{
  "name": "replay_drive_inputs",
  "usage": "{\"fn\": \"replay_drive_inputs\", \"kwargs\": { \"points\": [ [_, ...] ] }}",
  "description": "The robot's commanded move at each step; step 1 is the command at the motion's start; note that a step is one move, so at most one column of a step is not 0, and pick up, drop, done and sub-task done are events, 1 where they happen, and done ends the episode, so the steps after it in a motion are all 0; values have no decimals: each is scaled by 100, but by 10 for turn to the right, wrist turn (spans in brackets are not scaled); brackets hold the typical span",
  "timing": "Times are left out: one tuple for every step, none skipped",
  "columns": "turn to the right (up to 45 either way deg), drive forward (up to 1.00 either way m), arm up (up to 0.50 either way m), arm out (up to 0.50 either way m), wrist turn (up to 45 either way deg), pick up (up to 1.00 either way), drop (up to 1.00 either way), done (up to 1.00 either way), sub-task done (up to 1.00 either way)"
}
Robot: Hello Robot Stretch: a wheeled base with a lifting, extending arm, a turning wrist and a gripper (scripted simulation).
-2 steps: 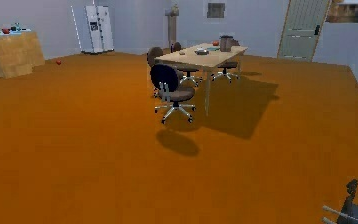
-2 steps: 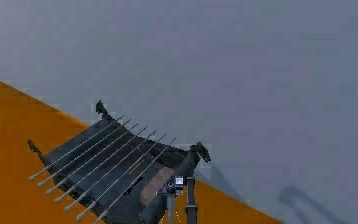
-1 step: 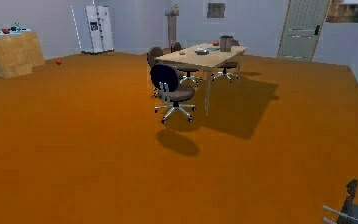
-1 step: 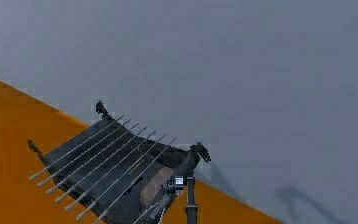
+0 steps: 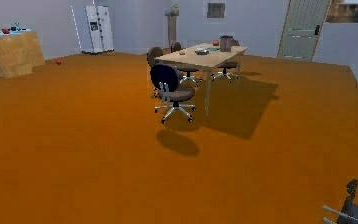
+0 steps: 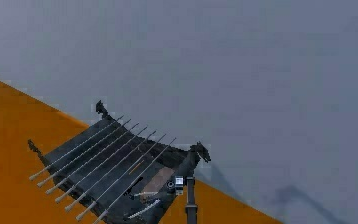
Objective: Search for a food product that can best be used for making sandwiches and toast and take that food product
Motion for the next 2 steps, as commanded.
{"fn": "replay_drive_inputs", "kwargs": {
  "points": [
    [0, 0, 0, 0, 450, 0, 0, 0, 0],
    [0, 0, 0, 0, 120, 0, 0, 0, 0]
  ]
}}
